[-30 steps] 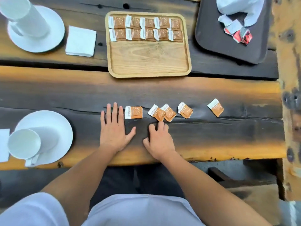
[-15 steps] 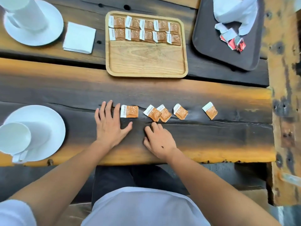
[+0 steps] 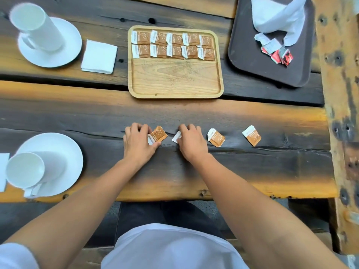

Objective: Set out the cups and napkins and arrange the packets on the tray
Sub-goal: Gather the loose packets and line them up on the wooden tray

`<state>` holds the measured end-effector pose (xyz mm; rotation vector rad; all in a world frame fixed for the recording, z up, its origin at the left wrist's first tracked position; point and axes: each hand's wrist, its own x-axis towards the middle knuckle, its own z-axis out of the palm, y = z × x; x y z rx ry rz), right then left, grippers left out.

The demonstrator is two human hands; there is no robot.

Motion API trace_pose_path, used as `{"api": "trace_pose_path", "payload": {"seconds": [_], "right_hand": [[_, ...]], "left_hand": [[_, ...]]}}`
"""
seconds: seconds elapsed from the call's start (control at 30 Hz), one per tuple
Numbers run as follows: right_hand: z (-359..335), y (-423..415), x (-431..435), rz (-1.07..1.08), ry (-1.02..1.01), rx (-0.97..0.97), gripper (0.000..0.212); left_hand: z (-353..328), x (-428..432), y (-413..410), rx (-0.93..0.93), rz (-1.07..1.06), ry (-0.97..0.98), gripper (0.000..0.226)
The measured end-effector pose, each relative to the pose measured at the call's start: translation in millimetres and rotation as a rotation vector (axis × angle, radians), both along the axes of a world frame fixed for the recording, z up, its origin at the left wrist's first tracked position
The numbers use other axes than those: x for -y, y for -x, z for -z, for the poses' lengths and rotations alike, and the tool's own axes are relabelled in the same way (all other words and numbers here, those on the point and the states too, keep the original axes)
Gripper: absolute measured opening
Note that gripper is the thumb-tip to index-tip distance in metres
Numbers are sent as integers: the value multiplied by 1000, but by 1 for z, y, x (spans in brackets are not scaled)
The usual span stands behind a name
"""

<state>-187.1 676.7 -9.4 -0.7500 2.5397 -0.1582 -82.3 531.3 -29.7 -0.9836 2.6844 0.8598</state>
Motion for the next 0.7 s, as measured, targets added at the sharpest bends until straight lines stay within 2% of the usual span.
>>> {"api": "trace_pose_path", "payload": {"seconds": [0.07,0.2,0.3,0.43,0.53,0.6,0.7], "right_hand": [[1,3,1,54,13,81,26],[0,5,-1,119,27,131,30],[-2,8,-7,135,44,169,25],[-7,10,-11,111,122,197,18],[-13,14,-10,141,171,249,20],[-18,17,-7,167,199,303,22],[-28,21,-6,172,229,398,25]], "left_hand": [[-5,0,6,16,-48,-139,29],[-10,-4,14,-12,-213,-367,23],[-11,-5,17,4,-307,-535,20],[-23,-5,15,-42,-546,-1113,17],[-30,-4,13,-2,-621,-1394,23],[-33,-3,12,9,-671,-1503,26],[-34,-2,10,16,-692,-1501,27]]}}
